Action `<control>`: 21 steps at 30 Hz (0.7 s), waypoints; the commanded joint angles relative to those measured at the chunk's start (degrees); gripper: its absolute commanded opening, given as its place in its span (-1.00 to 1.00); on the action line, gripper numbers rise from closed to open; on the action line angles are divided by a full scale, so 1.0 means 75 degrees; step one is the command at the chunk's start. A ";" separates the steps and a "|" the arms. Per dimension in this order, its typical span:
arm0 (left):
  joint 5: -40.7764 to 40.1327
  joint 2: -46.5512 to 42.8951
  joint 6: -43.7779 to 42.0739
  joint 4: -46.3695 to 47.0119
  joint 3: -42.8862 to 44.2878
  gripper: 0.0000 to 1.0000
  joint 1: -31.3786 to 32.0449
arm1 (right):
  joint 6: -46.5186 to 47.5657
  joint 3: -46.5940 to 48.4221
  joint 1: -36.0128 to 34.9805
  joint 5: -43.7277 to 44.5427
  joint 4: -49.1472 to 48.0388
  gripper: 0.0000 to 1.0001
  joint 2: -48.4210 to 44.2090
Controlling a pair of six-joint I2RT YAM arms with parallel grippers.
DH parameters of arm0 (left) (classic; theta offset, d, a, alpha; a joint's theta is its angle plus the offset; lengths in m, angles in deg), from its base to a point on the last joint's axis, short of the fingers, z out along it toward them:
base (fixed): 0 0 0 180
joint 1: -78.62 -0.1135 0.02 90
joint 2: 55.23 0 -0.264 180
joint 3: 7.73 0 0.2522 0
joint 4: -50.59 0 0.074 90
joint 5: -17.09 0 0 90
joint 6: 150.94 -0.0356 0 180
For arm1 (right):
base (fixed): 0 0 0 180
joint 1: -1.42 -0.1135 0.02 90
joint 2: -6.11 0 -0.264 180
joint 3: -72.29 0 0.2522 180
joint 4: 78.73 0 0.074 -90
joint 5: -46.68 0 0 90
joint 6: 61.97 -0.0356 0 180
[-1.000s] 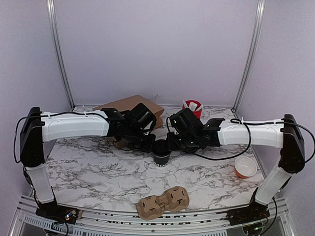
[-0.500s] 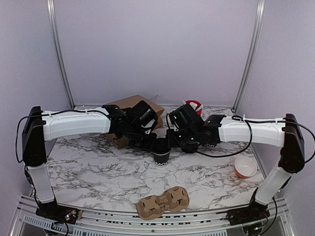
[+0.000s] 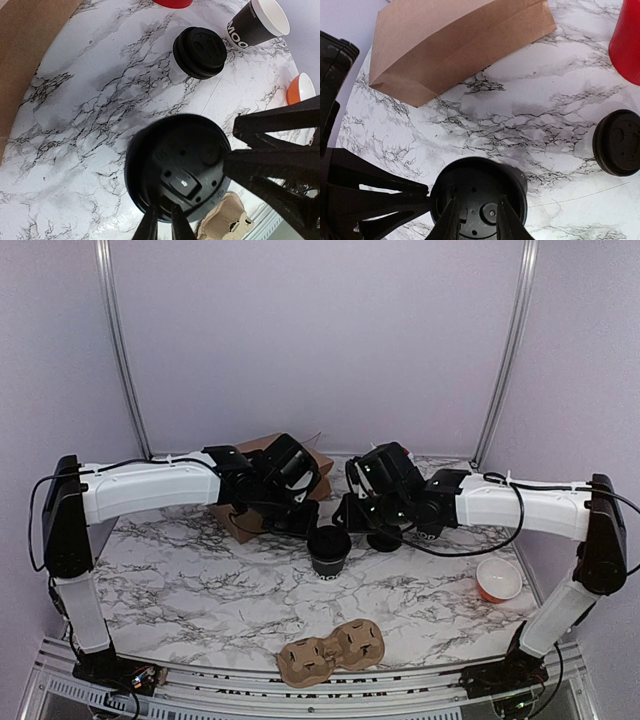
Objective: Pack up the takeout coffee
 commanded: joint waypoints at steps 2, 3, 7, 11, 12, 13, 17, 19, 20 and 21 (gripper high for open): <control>0.0106 -0.0368 0.0032 0.0299 0.0020 -0.71 -0.0101 | 0.0066 -0.0208 0.0153 -0.0224 -0.0444 -0.51 -0.0469; 0.0125 -0.0368 0.0037 0.0346 0.0009 -0.69 -0.0107 | 0.0046 -0.0301 0.0184 -0.0310 -0.0566 -0.52 -0.0526; 0.0285 -0.0387 0.0070 0.0596 -0.0084 -0.58 -0.0164 | -0.0102 -0.1003 0.0472 -0.1242 -0.1718 -0.56 -0.0832; 0.0444 -0.0601 0.0181 0.0937 -0.0461 -0.47 -0.0272 | -0.0252 -0.1570 0.0738 -0.1968 -0.2732 -0.63 -0.1112; 0.0538 -0.0673 0.0240 0.1069 -0.0612 -0.45 -0.0320 | -0.0298 -0.1675 0.0803 -0.2146 -0.2945 -0.67 -0.1153; 0.0659 -0.0745 0.0299 0.1235 -0.0782 -0.42 -0.0373 | -0.0363 -0.1785 0.0870 -0.2362 -0.3179 -0.72 -0.1179; 0.0974 -0.0888 0.0380 0.1584 -0.1231 -0.29 -0.0495 | -0.0875 -0.2402 0.1244 -0.3474 -0.4610 -0.97 -0.1166; 0.1106 -0.0932 0.0415 0.1806 -0.1435 -0.20 -0.0531 | -0.1127 -0.2620 0.1352 -0.3936 -0.5279 -1.00 -0.1062; 0.1223 -0.0957 0.0441 0.1941 -0.1558 -0.15 -0.0550 | -0.1210 -0.2665 0.1381 -0.4064 -0.5461 -1.00 -0.1015; 0.1317 -0.0981 0.0478 0.2059 -0.1655 -0.12 -0.0566 | -0.1265 -0.2695 0.1386 -0.4160 -0.5601 -1.00 -0.0974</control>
